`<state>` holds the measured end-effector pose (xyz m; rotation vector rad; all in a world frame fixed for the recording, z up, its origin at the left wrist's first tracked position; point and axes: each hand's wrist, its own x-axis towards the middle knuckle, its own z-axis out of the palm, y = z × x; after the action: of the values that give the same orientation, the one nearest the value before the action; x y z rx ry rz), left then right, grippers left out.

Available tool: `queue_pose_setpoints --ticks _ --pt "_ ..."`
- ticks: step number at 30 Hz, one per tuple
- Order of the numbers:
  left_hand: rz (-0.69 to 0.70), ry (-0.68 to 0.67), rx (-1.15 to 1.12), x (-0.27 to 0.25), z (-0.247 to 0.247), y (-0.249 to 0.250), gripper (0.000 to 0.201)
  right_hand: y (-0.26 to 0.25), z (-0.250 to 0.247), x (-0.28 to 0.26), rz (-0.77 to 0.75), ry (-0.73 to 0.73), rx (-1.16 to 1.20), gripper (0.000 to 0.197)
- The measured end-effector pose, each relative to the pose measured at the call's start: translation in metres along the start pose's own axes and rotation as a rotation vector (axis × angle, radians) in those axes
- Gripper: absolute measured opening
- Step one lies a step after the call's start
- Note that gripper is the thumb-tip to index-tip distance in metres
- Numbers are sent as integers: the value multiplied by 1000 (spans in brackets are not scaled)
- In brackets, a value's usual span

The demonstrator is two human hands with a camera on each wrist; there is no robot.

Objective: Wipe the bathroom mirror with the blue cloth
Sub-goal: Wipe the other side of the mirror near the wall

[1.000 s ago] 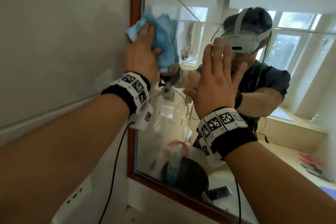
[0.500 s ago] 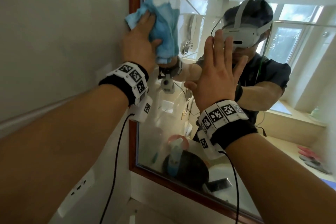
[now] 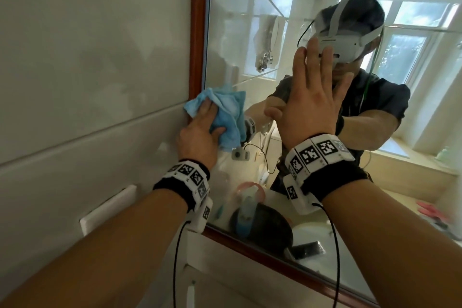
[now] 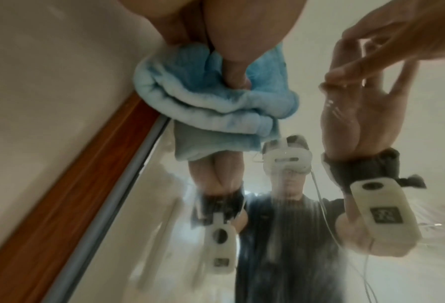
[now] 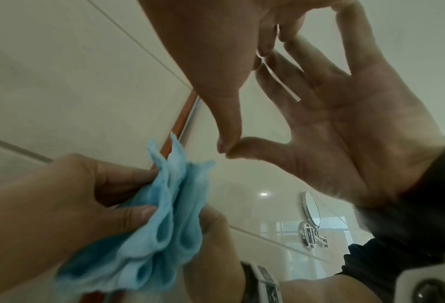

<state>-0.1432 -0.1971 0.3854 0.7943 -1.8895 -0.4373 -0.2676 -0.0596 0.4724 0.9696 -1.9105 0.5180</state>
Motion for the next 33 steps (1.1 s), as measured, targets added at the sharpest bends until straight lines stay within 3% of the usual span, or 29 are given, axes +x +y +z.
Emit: queue_pose_setpoints --ticks 2,7,17,24,33 --pt "-96 -27 -82 -9 2 -3 63 -1 -1 0 5 -2 0 110" --pt "-179 -41 -118 -32 14 -12 62 1 -1 -2 -2 18 -11 108" --pt "-251 -9 -65 -56 39 -36 59 4 4 -3 -21 -6 -36 111" --pt "-446 -136 121 -126 69 -62 55 9 11 -5 -35 11 -14 108" --pt "-631 -47 -50 -139 96 -80 53 10 13 -8 -48 39 -11 105"
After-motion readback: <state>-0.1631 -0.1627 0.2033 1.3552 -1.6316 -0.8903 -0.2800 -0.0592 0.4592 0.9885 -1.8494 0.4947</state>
